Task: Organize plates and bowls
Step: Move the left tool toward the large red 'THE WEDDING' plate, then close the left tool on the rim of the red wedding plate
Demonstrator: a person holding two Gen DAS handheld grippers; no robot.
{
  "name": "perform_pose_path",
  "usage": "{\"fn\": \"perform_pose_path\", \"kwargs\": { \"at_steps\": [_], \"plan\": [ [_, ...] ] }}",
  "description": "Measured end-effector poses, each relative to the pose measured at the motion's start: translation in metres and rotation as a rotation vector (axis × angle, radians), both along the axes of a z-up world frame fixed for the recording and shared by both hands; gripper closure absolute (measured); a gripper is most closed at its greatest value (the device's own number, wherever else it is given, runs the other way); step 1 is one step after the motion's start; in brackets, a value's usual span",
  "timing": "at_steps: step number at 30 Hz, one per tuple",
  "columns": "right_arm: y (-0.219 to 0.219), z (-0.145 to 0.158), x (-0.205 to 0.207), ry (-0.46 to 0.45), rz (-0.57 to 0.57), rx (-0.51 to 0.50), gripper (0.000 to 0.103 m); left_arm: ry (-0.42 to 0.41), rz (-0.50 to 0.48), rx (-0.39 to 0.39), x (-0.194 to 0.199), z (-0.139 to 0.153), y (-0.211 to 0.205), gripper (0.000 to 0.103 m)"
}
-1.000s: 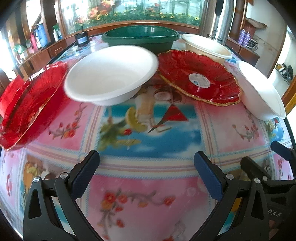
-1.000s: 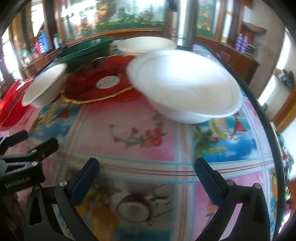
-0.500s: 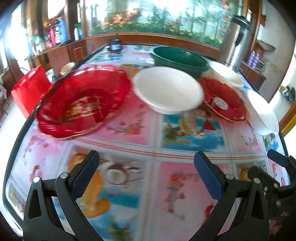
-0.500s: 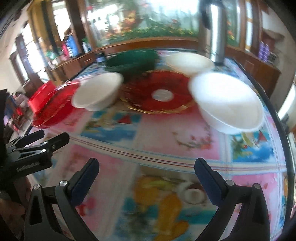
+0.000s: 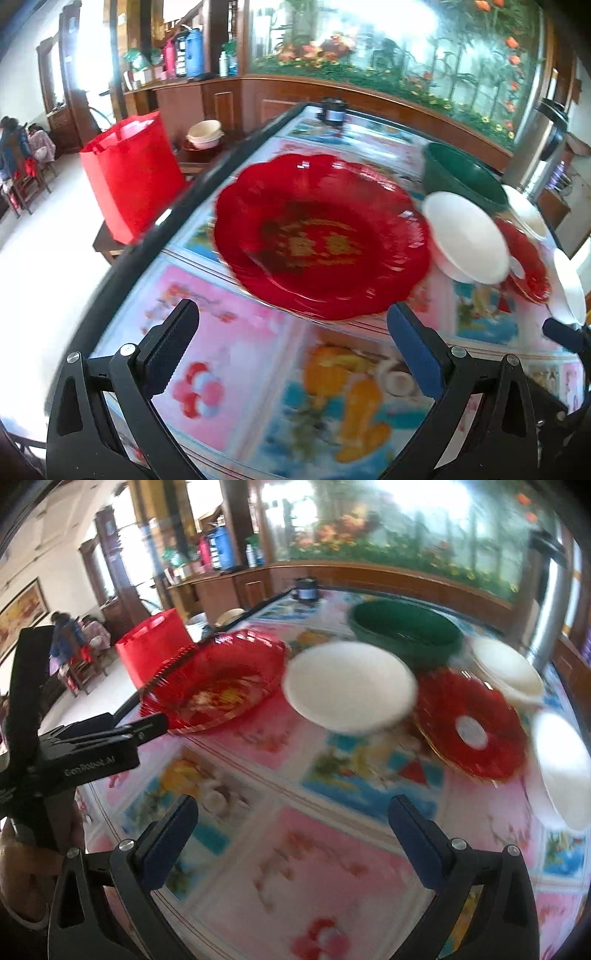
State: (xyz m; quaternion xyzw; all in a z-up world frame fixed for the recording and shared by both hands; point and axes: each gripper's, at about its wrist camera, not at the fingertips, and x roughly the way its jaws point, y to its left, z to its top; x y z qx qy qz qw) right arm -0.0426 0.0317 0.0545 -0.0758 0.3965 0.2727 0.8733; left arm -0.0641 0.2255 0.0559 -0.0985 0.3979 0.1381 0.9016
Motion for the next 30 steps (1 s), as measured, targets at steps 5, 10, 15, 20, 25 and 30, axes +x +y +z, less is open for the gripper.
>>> {"fn": "perform_pose_path", "kwargs": {
  "at_steps": [5,10,15,20,25,30],
  "plan": [
    [0.032,0.007,0.017,-0.008,0.053,-0.01,0.001,0.008,0.038,-0.011,0.007,-0.006,0.019,0.0],
    [0.056,0.012,0.035,-0.025,0.093,-0.03,0.002,0.019,0.056,-0.009,0.019,-0.009,0.032,0.0],
    [0.072,0.013,0.061,-0.025,0.127,-0.058,0.009,0.034,0.069,-0.011,0.028,-0.013,0.039,0.0],
    [0.083,0.014,0.08,-0.02,0.151,-0.085,0.022,0.055,0.077,-0.008,0.033,-0.019,0.041,0.0],
    [0.095,0.014,0.102,0.0,0.172,-0.107,0.03,0.063,0.082,-0.015,0.042,-0.021,0.042,0.0],
    [0.105,0.011,0.121,0.016,0.184,-0.121,0.036,0.082,0.081,-0.029,0.049,-0.024,0.041,0.0]
  ]
}}
